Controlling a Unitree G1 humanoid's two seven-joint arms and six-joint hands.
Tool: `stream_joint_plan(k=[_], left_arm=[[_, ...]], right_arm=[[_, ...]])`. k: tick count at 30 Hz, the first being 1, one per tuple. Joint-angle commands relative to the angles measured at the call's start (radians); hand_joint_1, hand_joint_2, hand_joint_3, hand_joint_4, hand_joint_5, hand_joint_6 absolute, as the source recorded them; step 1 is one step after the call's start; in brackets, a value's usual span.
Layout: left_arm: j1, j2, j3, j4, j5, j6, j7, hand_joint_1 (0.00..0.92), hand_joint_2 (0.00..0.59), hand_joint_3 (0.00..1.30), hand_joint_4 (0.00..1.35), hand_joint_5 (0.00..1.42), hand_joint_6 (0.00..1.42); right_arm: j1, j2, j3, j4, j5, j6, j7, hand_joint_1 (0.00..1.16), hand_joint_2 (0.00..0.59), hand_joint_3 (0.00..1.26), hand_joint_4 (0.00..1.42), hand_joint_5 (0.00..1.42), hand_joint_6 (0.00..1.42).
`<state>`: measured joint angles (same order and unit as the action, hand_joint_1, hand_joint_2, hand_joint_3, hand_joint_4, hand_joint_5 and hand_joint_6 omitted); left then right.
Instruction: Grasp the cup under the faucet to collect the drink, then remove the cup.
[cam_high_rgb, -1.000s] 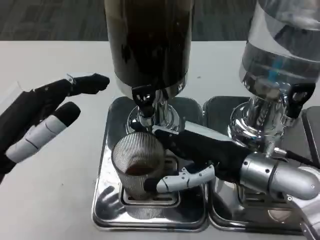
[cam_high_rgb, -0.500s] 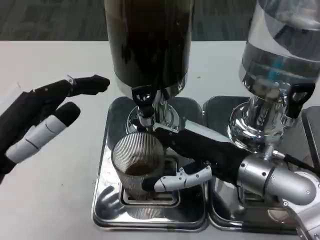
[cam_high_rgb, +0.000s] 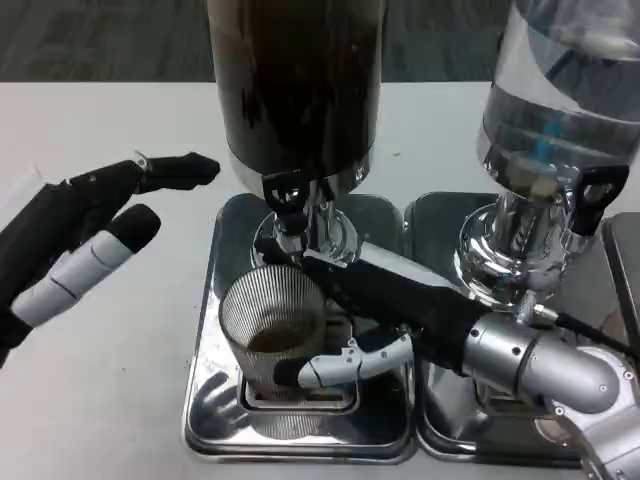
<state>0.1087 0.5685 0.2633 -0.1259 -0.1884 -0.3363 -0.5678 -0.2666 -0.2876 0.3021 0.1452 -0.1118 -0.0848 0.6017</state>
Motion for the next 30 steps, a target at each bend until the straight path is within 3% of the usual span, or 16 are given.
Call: stream_joint_plan(k=[1,11,20,30], left_arm=[[0.006,0.003,0.01,-0.002,0.006,0.009,0.01,0.0,0.114,0.34,0.27,0.21,0.12],[0.009,0.004,0.014,-0.001,0.011,0.005,0.013,0.0,0.152,0.35,0.27,0.22,0.12],[0.014,0.002,0.016,-0.002,0.017,0.001,0.015,0.0,0.188,0.35,0.27,0.22,0.12],[0.014,0.003,0.016,-0.006,0.016,0.004,0.015,0.0,0.201,0.36,0.27,0.22,0.12]], right_arm=[[0.009,0.01,0.006,0.007,-0.019,-0.017,-0.03,0.79,0.164,0.0,0.0,0.01,0.08],[0.004,0.015,0.015,0.038,-0.051,-0.051,-0.079,0.82,0.171,0.17,0.12,0.18,0.21],[-0.015,0.0,0.038,0.06,-0.073,-0.057,-0.07,0.82,0.171,0.11,0.04,0.16,0.16],[-0.007,0.004,0.042,0.052,-0.124,-0.045,-0.12,0.85,0.168,0.14,0.08,0.2,0.18]])
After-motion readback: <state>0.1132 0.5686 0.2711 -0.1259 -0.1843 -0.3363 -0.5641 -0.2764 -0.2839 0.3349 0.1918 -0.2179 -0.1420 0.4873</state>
